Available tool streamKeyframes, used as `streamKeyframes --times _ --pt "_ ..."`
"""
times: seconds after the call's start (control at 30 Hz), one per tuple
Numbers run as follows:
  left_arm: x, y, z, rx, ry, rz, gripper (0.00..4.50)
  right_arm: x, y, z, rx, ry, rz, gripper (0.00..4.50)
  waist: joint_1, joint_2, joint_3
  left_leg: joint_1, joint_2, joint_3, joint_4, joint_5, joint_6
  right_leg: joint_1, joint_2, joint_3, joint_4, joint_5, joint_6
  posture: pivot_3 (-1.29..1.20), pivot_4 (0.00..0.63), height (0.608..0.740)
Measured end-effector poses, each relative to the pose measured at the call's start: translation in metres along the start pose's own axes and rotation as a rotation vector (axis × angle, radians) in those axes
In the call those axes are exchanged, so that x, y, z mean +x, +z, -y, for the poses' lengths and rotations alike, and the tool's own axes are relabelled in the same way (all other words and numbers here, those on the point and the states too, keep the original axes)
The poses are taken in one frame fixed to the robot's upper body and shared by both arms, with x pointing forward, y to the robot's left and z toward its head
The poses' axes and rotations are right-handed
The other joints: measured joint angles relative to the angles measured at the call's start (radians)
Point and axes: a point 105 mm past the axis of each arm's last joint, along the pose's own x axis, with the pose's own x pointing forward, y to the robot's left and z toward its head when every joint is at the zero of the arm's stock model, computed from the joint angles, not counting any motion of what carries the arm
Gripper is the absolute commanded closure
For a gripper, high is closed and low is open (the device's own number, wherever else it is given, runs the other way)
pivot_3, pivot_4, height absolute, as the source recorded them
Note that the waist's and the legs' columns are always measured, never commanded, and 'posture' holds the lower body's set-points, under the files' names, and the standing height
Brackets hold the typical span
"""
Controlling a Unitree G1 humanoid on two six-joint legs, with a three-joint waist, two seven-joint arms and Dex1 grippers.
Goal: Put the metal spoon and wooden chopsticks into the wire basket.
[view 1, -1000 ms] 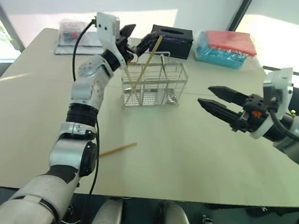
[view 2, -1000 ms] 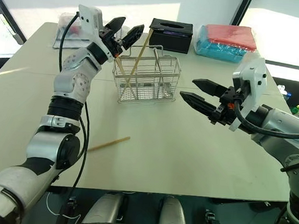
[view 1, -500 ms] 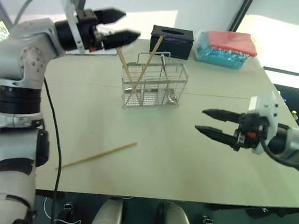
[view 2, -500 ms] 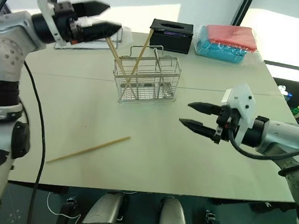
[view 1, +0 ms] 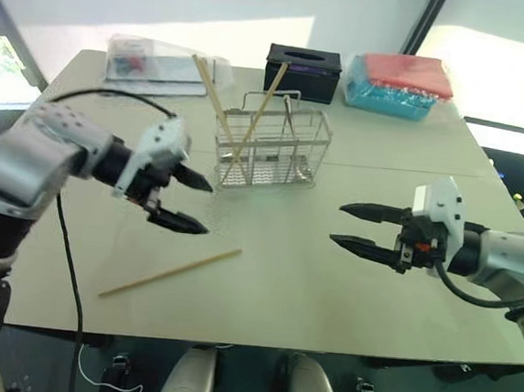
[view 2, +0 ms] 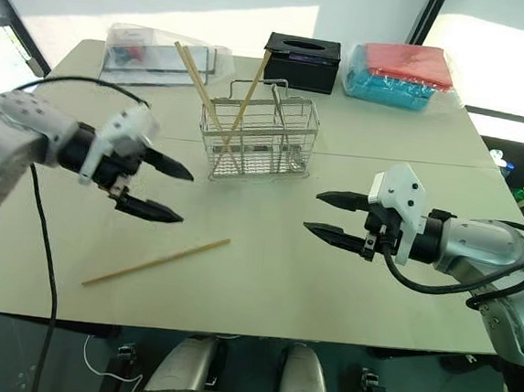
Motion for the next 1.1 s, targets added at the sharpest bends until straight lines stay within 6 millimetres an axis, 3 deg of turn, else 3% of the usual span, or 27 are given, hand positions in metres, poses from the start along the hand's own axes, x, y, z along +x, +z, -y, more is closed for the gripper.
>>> streamKeyframes --times 0.27,0.47,0.83,0.93,1.1 --pt "0.034 -0.013 -0.013 -0.057 -0.028 -0.132 0.05 0.002 -0.001 -0.004 0.016 -0.028 0.017 1.93 -0.002 0.000 0.000 -0.001 0.000 0.000 0.000 -0.001 0.001 -0.001 0.003 0.000 0.001 0.001 0.001 0.00 0.150 0.667" --pt "0.061 -0.030 -0.007 -0.071 -0.104 -0.249 0.05 0.004 0.001 -0.007 0.037 -0.046 0.032 1.93 -0.002 0.000 0.000 0.000 0.000 0.000 0.000 -0.001 0.001 -0.001 0.003 0.000 0.001 0.000 0.001 0.00 0.150 0.667" --pt "0.075 -0.047 -0.006 0.065 -0.098 -0.414 0.05 0.001 0.006 -0.004 0.067 -0.102 0.062 1.93 -0.001 0.001 -0.002 0.001 0.001 0.000 0.000 -0.001 0.001 0.001 0.003 0.000 0.001 0.000 0.001 0.00 0.150 0.667" --pt "0.080 -0.047 -0.011 0.125 -0.062 -0.441 0.87 0.001 0.007 -0.003 0.069 -0.110 0.065 1.93 0.003 0.004 -0.005 0.002 0.000 0.000 0.001 -0.001 0.002 0.003 0.002 0.000 0.001 0.000 0.001 0.00 0.150 0.667" --pt "0.084 -0.044 -0.019 0.122 -0.003 -0.447 3.27 0.001 0.009 -0.003 0.079 -0.108 0.075 1.93 0.000 0.006 -0.010 0.002 0.000 0.000 0.001 0.000 0.002 0.002 0.003 0.000 0.001 0.000 0.001 0.00 0.150 0.667"
